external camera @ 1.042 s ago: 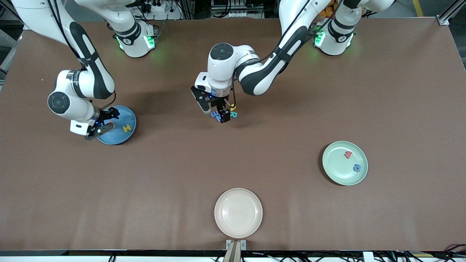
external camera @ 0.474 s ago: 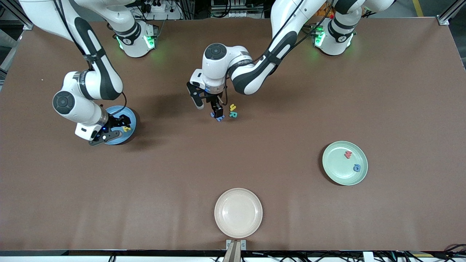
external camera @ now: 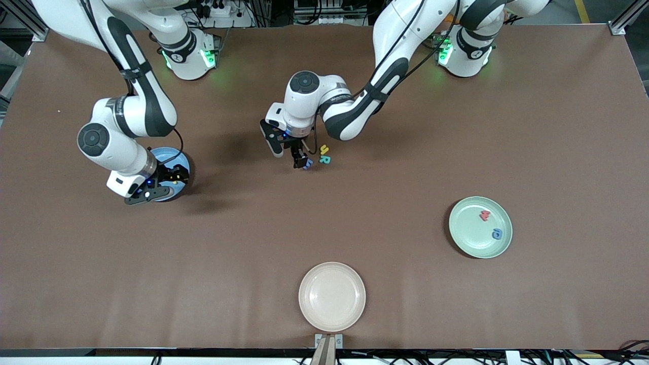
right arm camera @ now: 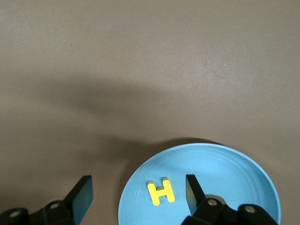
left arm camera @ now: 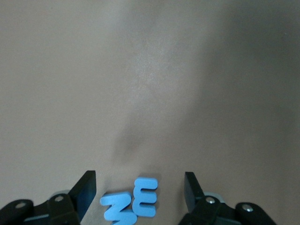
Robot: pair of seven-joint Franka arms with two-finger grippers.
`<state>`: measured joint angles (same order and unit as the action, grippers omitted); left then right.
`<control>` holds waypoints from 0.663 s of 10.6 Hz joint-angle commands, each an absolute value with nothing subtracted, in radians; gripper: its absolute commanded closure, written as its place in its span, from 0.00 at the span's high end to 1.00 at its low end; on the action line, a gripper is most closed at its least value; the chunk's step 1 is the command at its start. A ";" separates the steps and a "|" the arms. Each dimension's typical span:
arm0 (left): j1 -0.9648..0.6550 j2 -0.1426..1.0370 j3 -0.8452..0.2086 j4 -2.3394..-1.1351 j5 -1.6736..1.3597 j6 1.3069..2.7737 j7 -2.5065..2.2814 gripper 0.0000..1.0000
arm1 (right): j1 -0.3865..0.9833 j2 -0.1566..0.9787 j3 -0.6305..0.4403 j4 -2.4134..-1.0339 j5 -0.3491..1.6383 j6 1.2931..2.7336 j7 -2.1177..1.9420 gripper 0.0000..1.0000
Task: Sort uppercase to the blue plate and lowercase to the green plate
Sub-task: 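Release the q on the blue plate while the left gripper grasps E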
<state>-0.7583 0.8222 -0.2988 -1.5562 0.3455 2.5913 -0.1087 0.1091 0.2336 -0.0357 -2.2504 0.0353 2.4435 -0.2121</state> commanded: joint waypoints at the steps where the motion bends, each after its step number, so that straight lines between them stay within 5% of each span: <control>1: -0.759 0.850 -0.299 -1.529 0.356 2.606 -0.120 0.75 | 0.103 0.193 -0.034 -2.261 0.052 2.436 -0.207 0.88; 7: -0.758 0.864 -0.298 -1.536 0.356 2.605 -0.107 0.66 | 0.103 0.195 -0.034 -2.261 0.052 2.437 -0.213 0.89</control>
